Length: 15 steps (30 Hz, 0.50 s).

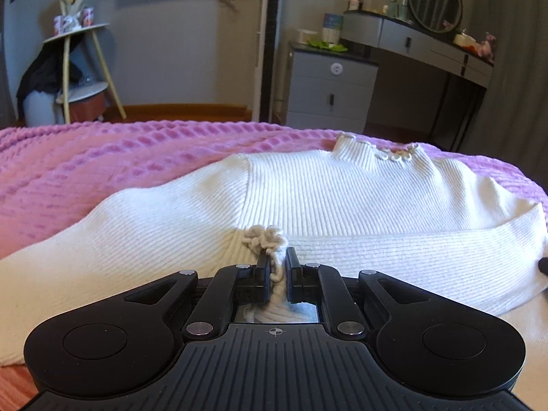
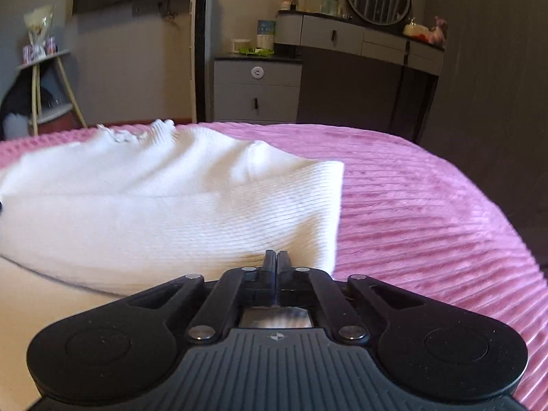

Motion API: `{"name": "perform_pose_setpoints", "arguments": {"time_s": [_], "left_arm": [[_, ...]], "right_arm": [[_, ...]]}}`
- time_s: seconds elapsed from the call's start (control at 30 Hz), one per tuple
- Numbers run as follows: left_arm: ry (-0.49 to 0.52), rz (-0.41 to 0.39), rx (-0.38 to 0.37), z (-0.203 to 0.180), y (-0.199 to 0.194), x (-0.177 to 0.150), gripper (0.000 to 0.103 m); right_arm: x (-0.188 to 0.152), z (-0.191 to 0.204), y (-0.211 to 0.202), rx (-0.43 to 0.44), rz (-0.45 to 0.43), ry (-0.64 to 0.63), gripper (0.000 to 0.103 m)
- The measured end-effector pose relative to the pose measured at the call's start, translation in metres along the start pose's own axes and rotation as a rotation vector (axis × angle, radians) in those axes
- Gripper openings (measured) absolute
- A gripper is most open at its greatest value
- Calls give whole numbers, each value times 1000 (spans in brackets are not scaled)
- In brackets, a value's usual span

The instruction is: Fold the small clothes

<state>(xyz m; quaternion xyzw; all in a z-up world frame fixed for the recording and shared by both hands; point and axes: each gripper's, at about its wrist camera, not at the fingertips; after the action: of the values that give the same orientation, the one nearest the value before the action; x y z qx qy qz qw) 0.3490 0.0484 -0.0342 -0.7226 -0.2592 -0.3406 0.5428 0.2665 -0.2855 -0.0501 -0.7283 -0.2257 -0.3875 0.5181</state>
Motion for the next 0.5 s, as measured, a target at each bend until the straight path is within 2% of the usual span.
{"name": "perform_pose_setpoints", "arguments": {"time_s": [0.1,0.13,0.3,0.4,0.5], "left_arm": [[10,9,8,-1,2,1,12],[9,12,12,0,0,1,17],[-1,-18,10,9,-25,-3,24],[-37,-33,-25,14,-33,-3,24],[-42,-8,-52,8,-27,-1,26]], "right_arm": [[0,-3,4,-28,1,-11,0],[0,-3,5,-36,3,-6,0],[8,-6,4,-43,25,-5,0],[11,-3,-15,-1,-5,-15,3],[16,10,-26,68,-41,-36,5]]}}
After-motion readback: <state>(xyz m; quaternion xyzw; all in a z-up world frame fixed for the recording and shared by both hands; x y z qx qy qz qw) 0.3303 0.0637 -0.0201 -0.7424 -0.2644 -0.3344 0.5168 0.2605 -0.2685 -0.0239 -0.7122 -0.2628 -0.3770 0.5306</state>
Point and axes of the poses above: each gripper's, at about its wrist camera, not at the fingertips, and y roughly the way its jaws point, z to its left, x to its top, and after that the axes turned 9 degrees about -x, right-handed
